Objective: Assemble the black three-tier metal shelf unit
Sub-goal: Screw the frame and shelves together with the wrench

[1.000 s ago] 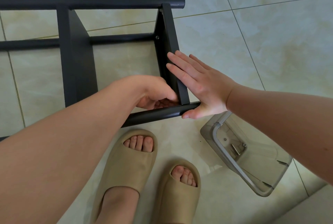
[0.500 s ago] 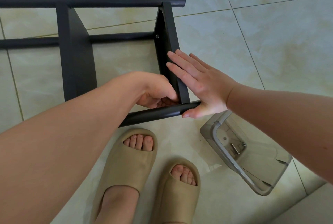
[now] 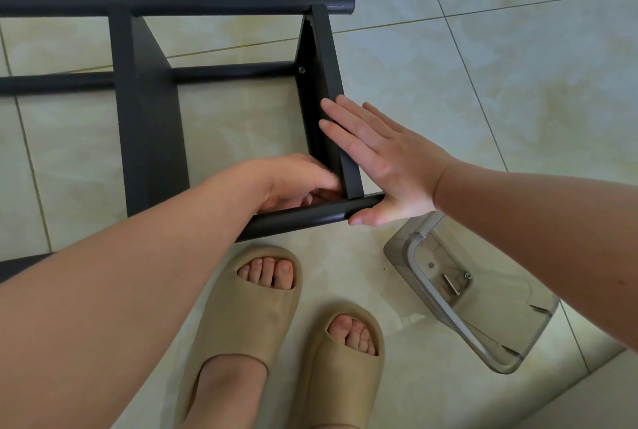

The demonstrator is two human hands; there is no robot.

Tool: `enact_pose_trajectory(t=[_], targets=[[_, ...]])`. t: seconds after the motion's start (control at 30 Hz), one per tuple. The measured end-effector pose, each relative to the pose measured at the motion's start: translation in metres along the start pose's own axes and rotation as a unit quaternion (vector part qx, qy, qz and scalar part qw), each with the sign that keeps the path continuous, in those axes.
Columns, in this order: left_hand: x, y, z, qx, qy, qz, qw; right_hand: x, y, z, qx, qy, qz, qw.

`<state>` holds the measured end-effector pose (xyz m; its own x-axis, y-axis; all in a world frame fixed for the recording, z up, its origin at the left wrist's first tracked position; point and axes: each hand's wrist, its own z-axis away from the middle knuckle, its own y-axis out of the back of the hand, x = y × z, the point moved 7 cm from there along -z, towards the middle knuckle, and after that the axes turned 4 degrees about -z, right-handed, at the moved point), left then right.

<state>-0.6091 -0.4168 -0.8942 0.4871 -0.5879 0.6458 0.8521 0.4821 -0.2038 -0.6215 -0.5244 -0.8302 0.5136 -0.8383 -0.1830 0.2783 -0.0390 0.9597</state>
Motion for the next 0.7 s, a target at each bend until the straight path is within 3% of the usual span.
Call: enact_pose_trajectory(t=[0.2, 0.47, 0.7], targets=[[0.0056, -0.003, 0.0045, -0.022, 0.037, 0.001, 0.999, -0.0003, 0.0006, 0.0001, -0.001, -0.003, -0.002, 1.0], [0.0033, 0.0021, 0.0022, 0.034, -0.014, -0.01, 0.999, -0.0004, 0.0, -0.0004, 0.002, -0.001, -0.001, 1.0], [0.003, -0.0026, -0.0008, 0.003, -0.027, 0.018, 0.999, 0.0, 0.0004, -0.0001, 0.001, -0.002, 0.003, 1.0]])
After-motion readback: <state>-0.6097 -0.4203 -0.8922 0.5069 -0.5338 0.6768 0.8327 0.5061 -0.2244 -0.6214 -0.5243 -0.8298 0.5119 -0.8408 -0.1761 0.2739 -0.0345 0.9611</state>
